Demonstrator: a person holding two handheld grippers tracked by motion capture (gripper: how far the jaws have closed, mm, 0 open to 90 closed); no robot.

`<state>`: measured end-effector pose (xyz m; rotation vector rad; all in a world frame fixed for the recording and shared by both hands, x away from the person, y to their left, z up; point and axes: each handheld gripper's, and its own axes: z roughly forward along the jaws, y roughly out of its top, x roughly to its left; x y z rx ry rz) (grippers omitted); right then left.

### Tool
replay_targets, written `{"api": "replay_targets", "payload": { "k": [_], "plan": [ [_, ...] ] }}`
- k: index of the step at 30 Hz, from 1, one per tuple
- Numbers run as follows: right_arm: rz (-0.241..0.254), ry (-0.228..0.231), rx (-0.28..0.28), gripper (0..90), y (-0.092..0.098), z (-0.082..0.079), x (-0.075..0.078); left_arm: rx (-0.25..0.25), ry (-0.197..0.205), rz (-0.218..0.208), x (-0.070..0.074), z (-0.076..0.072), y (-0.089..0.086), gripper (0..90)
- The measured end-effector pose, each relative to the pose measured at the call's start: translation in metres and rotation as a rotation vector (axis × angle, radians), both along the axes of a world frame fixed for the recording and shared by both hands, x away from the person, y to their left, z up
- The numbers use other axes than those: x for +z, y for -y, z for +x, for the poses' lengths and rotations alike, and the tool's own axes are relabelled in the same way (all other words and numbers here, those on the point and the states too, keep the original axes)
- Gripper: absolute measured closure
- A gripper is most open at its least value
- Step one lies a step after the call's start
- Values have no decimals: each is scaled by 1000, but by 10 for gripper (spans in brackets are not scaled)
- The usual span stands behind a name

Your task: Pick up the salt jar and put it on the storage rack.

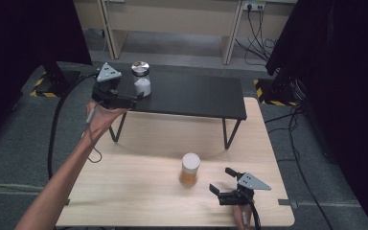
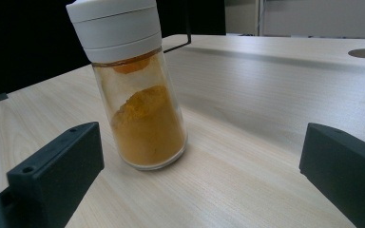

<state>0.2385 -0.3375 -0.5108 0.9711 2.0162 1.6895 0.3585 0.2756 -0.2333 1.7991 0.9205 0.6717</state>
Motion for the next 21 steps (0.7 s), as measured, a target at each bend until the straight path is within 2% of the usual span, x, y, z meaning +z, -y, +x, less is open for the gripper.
{"api": "replay_targets", "payload": {
  "k": [2,5,6,11,15,21],
  "plan": [
    [-2,0,-1,6,0,0,0,-1,15,7,-4,-7,-1,22],
    [-6,0,1,6,-1,0,1,-7,20,-19,-17,-22,-9,22],
    [-6,0,1,6,-1,0,1,-7,20,-19,-17,-22,-9,20],
    [-9,1,1,6,-1,0,1,-16,30,-36,-40,-42,-20,11],
    [-11,0,1,6,-2,0,1,-23,37,-20,-54,-54,-24,1],
    [-17,-3,2,6,-2,0,2,-40,43,-79,-83,-70,-36,0]
  ]
}}
